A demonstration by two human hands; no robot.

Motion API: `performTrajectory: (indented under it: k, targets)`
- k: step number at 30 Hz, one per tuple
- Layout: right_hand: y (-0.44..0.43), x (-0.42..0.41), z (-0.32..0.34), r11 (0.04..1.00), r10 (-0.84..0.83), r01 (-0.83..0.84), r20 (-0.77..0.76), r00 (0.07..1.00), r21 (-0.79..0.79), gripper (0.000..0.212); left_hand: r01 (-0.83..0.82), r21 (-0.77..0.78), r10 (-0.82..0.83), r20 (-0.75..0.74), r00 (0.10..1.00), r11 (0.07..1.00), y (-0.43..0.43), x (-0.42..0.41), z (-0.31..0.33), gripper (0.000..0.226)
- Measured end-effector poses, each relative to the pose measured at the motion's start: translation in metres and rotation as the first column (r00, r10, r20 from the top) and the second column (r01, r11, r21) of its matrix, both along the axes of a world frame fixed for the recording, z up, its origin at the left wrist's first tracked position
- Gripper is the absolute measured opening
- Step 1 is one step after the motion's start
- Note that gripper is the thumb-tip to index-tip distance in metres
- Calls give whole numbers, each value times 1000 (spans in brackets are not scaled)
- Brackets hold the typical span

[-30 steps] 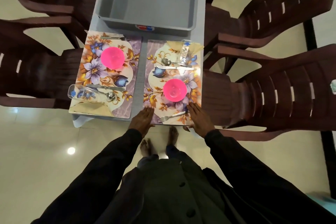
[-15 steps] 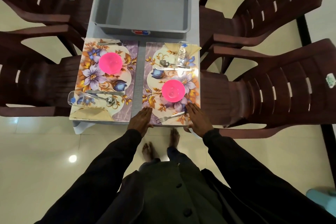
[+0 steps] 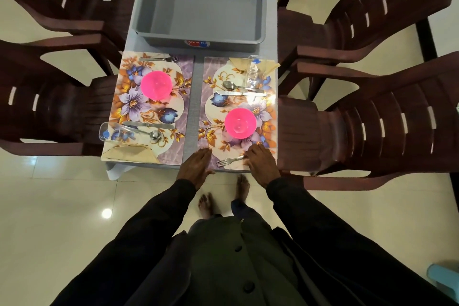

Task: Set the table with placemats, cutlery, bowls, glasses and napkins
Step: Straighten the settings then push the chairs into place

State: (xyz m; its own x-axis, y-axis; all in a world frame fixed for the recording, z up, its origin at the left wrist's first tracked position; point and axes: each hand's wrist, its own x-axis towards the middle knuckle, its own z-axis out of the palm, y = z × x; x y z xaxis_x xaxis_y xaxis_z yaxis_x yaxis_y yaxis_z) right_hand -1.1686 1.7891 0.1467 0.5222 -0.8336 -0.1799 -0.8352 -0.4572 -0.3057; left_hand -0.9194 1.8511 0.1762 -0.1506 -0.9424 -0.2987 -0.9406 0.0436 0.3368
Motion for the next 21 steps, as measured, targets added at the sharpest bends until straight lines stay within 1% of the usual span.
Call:
performTrajectory:
  k: [3,8,11,17,21]
  targets:
    - [0,2,-7,999,-37,37,-36,999,1,18,-6,-25,6,4,1000,1000,4,2,6,74]
    - [2,-3,-15,996,-90,90,-22,996,29,14,-38,-27,38,-7,999,999,7,7,9,69]
    - [6,-4,-15,995,-87,88,-30,996,47,19,-41,-20,41,-8,999,999,8,7,10,68]
    - [9,-3,-14,995,-98,97,23,995,34,25,-65,-7,65,-15,998,998,8,8,11,67]
    - [4,-2,-16,998,-68,67,49,996,20,29,-81,-4,81,-18,997,997,8,9,14,68]
